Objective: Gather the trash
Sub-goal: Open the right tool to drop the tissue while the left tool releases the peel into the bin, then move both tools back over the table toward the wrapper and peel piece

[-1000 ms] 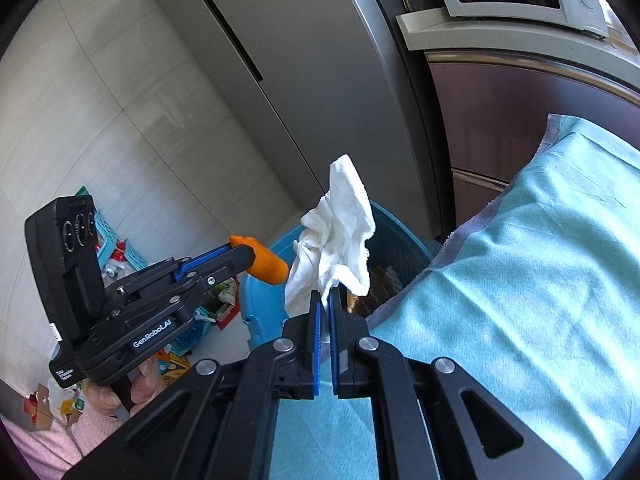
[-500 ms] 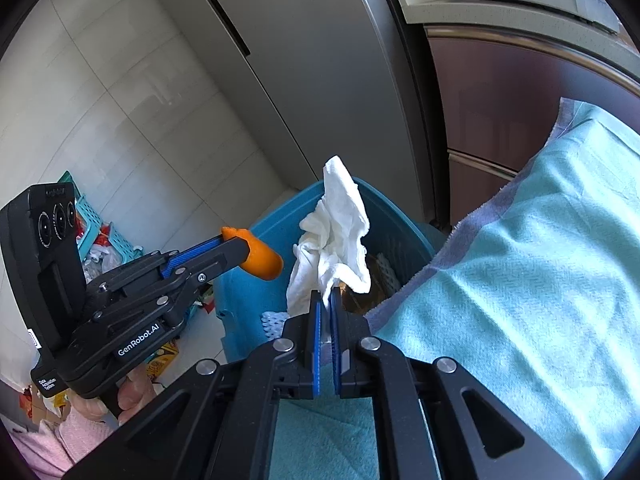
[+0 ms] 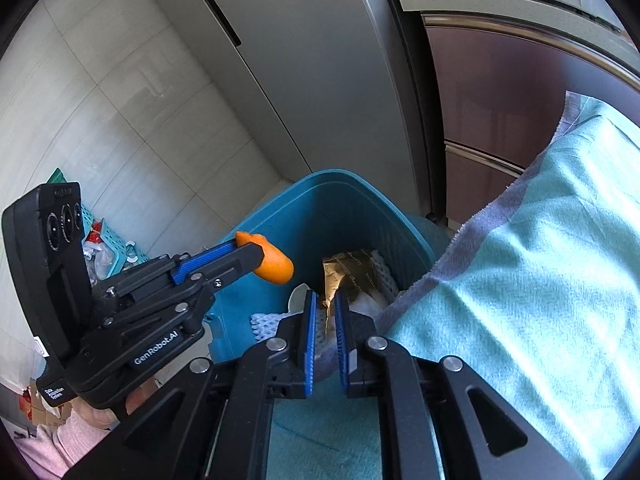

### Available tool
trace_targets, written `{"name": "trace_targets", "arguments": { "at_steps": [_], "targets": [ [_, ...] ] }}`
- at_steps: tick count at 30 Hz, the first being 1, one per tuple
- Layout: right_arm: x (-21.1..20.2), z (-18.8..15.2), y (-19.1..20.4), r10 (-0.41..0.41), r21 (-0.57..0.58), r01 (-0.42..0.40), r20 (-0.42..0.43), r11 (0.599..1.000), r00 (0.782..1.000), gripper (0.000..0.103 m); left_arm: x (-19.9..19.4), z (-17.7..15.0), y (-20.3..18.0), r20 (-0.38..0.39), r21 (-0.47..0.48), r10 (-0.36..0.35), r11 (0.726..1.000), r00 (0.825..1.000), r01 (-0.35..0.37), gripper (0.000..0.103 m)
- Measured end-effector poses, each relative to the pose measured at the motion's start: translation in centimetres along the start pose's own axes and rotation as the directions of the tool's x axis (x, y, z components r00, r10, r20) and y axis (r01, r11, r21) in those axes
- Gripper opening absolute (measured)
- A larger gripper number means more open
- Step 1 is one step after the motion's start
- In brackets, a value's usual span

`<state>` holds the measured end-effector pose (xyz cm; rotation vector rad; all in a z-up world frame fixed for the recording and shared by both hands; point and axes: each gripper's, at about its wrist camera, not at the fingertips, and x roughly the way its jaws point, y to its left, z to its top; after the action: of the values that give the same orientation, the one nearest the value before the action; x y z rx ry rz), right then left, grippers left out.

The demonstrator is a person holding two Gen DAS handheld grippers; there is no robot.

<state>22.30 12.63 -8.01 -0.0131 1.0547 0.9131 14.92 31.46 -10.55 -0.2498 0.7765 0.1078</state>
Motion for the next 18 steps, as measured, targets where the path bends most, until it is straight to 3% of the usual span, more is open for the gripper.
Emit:
{"name": "trace_targets", "arguments": {
  "at_steps": [3,6,14,18],
  "targets": [
    [-0.2,0.3,-0.2,0.007,0.009,-0.007,0.005,1.000,1.000,0.009,0.6,0.0,0.2,-0.012,-0.012,-0.004,1.000,1.000,0.003,0.017],
    [-0.4,0.1,-0.6,0.016,0.019,-0.016,0.010,1.000,1.000,0.009,1.0,-0.1,0.2,-0.017,-0.020,-0.015,1.000,1.000,0.015,0.027],
    [-1.5,-1.1,-1.2,0.031,0.038,-0.032,0.029,0.999,0.999,0.011,0.5,-0.4,0.1,-0.006,-0.031,-0.030,0.999,1.000,0.030,0.028],
    [-2.5,-1.7,-1.7,0.044,0.048,-0.046,0.050,0.998,0.998,0.012,-0.7,-0.4,-0.2,0.019,-0.028,-0.037,0.999,0.999,0.038,0.036]
  ]
}}
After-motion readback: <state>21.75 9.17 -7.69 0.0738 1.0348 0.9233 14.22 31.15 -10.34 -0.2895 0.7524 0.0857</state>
